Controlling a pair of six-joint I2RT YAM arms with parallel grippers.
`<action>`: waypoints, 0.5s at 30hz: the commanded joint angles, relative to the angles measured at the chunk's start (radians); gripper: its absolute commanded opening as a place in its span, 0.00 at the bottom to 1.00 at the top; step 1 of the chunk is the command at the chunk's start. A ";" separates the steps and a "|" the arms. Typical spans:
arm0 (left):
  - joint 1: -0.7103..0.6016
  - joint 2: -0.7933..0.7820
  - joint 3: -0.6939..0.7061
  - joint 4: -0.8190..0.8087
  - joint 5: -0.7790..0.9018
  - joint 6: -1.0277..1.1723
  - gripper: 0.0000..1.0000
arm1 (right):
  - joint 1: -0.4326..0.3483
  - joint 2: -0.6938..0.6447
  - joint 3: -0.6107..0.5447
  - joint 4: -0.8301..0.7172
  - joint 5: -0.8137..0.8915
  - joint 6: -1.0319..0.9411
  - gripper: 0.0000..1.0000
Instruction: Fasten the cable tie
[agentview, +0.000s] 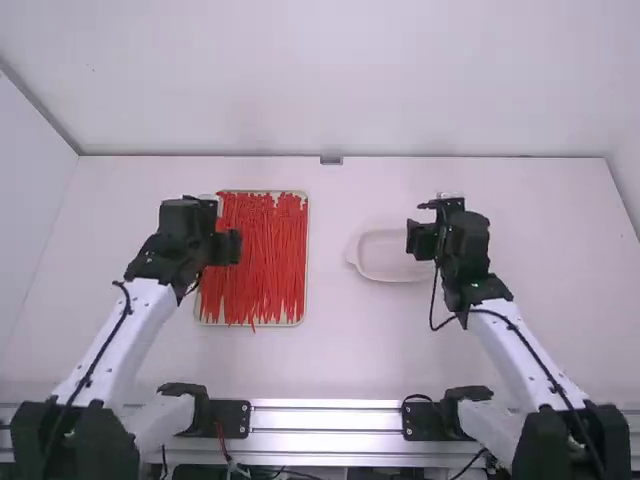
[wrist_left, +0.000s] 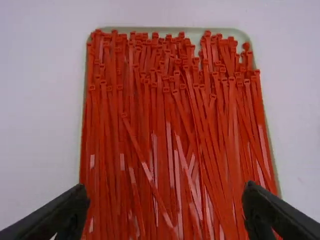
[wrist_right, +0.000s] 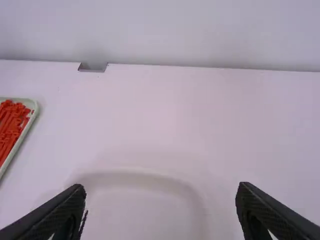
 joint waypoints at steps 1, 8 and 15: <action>-0.012 0.057 0.060 -0.017 0.015 -0.007 0.84 | 0.010 0.059 0.063 0.012 -0.001 0.001 0.85; -0.015 0.180 0.148 -0.056 0.022 -0.012 0.93 | 0.026 0.181 0.131 0.021 -0.001 0.003 0.93; -0.016 0.257 0.203 -0.077 0.024 0.009 0.98 | 0.036 0.255 0.172 0.022 -0.002 0.009 0.98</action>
